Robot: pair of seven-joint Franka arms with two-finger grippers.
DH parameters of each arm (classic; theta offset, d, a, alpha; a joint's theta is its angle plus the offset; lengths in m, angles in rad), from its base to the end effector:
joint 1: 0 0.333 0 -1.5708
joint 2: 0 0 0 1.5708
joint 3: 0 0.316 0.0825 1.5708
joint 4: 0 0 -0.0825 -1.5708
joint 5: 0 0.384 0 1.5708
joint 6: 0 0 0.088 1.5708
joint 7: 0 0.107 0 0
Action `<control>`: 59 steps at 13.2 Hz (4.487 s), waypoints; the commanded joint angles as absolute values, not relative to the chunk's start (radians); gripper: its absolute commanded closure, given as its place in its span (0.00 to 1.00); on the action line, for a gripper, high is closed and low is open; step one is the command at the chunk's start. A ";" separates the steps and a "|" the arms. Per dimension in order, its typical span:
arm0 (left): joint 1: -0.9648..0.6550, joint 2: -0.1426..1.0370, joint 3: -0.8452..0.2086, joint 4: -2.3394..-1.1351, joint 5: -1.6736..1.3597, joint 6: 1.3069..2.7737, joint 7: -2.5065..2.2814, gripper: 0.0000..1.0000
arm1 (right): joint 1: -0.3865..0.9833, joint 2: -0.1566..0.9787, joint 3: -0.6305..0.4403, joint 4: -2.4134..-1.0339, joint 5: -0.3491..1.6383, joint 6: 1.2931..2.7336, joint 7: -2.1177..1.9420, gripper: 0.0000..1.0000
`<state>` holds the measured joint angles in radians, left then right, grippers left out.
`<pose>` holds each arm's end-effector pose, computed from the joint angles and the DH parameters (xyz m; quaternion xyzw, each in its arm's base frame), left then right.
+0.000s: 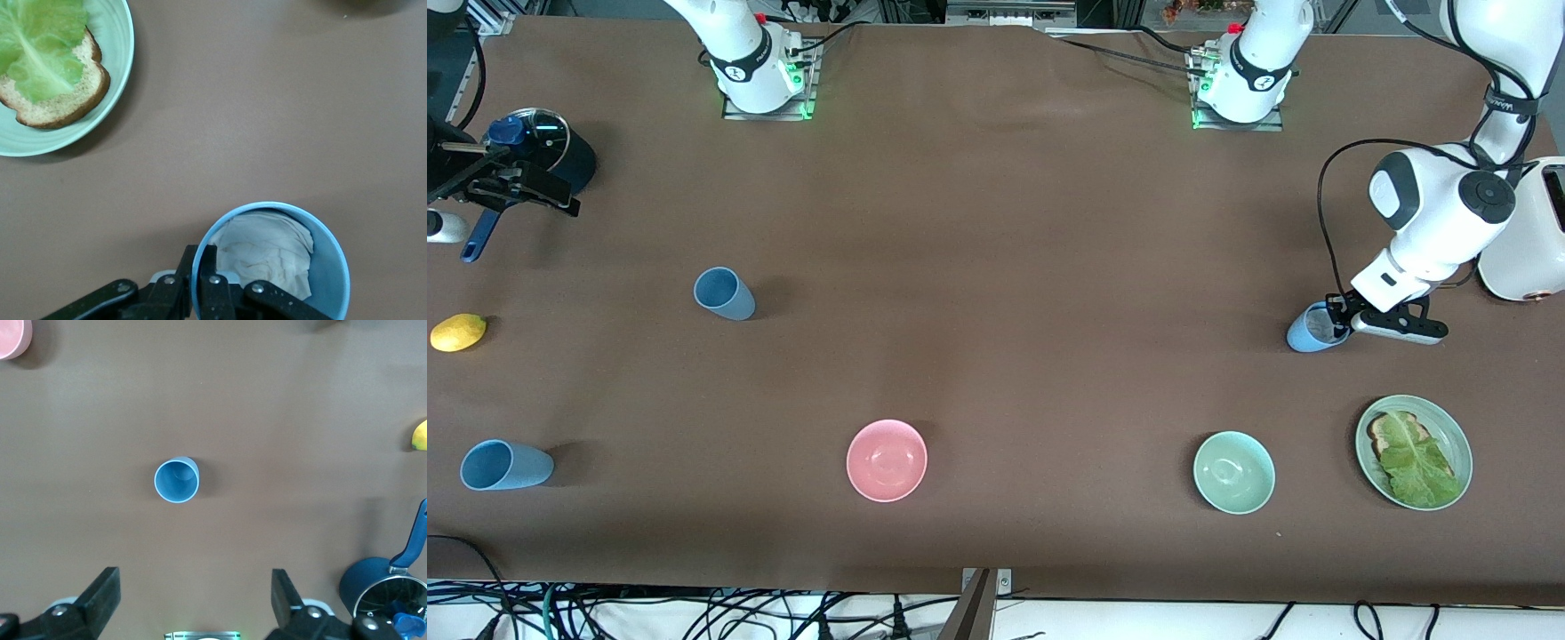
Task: Stack blue cups with both arms
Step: 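Close the left gripper on the rim of the tissue cup, then lift and carry the tissue cup with the left gripper to mid-table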
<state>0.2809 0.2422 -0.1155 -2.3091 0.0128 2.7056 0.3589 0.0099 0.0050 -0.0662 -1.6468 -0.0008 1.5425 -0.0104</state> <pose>0.5344 0.0884 0.2556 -0.9920 0.0991 -0.0780 0.0101 0.5484 -0.0309 0.5838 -0.9982 0.0229 0.0546 0.0013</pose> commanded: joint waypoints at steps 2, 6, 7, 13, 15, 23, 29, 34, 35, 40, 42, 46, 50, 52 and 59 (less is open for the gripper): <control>0.238 0.147 -0.121 -2.182 0.029 2.411 0.318 1.00 | -0.002 -0.006 -0.061 -1.654 0.006 1.537 -0.026 0.00; 0.112 0.150 -0.124 -1.912 0.031 2.026 0.109 1.00 | -0.002 -0.006 -0.061 -1.654 0.005 1.537 -0.026 0.00; 0.077 0.153 -0.124 -1.870 0.029 1.973 0.047 1.00 | -0.002 -0.006 -0.061 -1.654 0.006 1.537 -0.026 0.00; -0.222 0.219 -0.126 -1.630 0.029 1.760 -0.481 1.00 | -0.002 -0.006 -0.063 -1.654 0.006 1.537 -0.026 0.00; -0.334 0.274 -0.124 -1.544 0.028 1.744 -0.684 1.00 | -0.002 -0.006 -0.074 -1.654 0.006 1.537 -0.026 0.00; -0.615 0.532 -0.115 -1.289 -0.002 1.756 -1.239 1.00 | -0.002 -0.006 -0.075 -1.654 0.006 1.536 -0.026 0.00; -0.748 0.661 -0.074 -1.250 0.015 1.911 -1.459 1.00 | -0.002 -0.006 -0.075 -1.654 0.006 1.537 -0.026 0.00; -0.847 0.738 0.029 -1.258 0.064 2.014 -1.508 1.00 | -0.002 -0.006 -0.075 -1.654 0.006 1.536 -0.026 0.00; -0.847 0.750 0.029 -1.258 0.084 2.019 -1.509 1.00 | -0.002 -0.006 -0.075 -1.654 0.006 1.536 -0.026 0.00; -0.847 0.796 0.031 -1.255 0.152 2.051 -1.511 1.00 | -0.002 -0.006 -0.075 -1.654 0.006 1.536 -0.026 0.00; -0.850 0.819 0.032 -1.255 0.155 2.085 -1.534 1.00 | -0.002 -0.006 -0.075 -1.654 0.006 1.536 -0.026 0.00; -0.870 0.856 0.045 -1.255 0.216 2.118 -1.583 1.00 | -0.002 -0.006 -0.075 -1.654 0.006 1.536 -0.026 0.00; -0.861 0.858 0.046 -1.255 0.216 2.135 -1.574 0.52 | -0.002 -0.006 -0.075 -1.654 0.006 1.537 -0.026 0.00; -0.862 0.854 0.046 -1.253 0.221 2.137 -1.571 0.00 | -0.002 -0.006 -0.075 -1.654 0.006 1.537 -0.026 0.00; -0.856 0.804 0.048 -1.273 0.215 2.111 -1.390 0.00 | -0.002 -0.006 -0.075 -1.654 0.006 1.537 -0.026 0.00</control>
<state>-0.8546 0.8298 0.0439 -1.2666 0.1902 2.1386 -1.4482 0.0087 0.0050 -0.0795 -1.6475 -0.0008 1.5423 -0.0111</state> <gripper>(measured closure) 0.004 0.000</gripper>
